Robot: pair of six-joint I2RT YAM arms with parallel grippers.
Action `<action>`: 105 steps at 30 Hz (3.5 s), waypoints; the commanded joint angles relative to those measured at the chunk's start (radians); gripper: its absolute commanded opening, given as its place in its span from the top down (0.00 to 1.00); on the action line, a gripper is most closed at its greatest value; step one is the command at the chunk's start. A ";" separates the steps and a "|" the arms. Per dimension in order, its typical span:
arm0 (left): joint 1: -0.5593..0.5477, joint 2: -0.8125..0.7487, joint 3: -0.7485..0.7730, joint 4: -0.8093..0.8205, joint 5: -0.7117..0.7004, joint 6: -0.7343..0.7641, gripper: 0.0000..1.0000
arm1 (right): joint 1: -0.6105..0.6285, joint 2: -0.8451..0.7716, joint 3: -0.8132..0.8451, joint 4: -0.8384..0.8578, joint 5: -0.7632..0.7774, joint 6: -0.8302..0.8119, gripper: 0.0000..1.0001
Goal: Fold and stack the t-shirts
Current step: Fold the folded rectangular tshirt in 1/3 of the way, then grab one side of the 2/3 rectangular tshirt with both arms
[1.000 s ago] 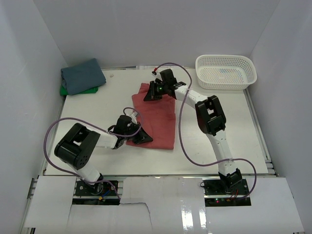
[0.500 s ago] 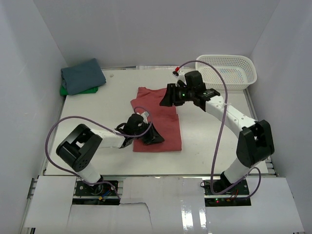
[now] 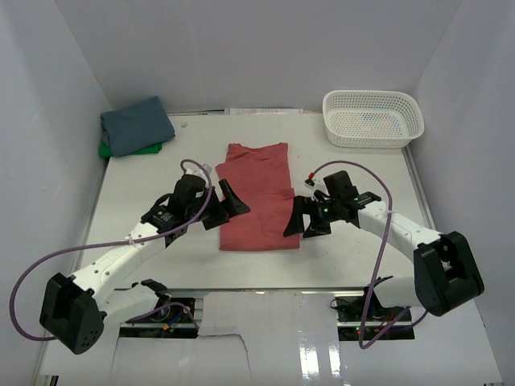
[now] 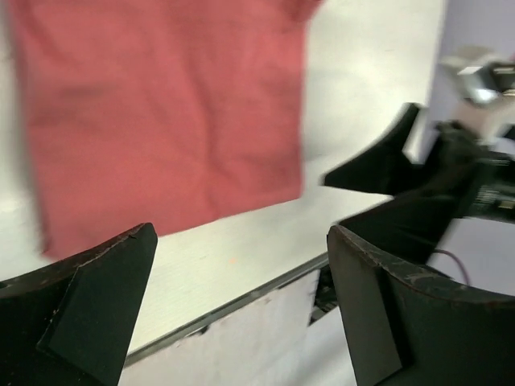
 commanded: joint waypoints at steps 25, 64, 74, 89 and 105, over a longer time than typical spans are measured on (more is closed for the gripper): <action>0.139 0.018 -0.340 0.012 0.075 0.002 0.02 | -0.080 0.036 -0.355 0.497 -0.066 0.357 0.06; 0.249 0.042 -0.484 0.110 0.181 -0.005 0.04 | -0.077 0.061 -0.408 0.605 0.048 0.421 0.92; 0.251 0.104 -0.556 0.213 0.207 -0.035 0.36 | -0.079 0.045 -0.402 0.593 0.048 0.417 0.92; 0.251 0.182 -0.597 0.309 0.270 -0.021 0.90 | -0.079 0.010 -0.387 0.516 0.052 0.377 0.92; 0.251 -0.002 -0.593 0.148 0.374 -0.039 1.00 | -0.079 -0.013 -0.350 0.372 0.000 0.279 0.92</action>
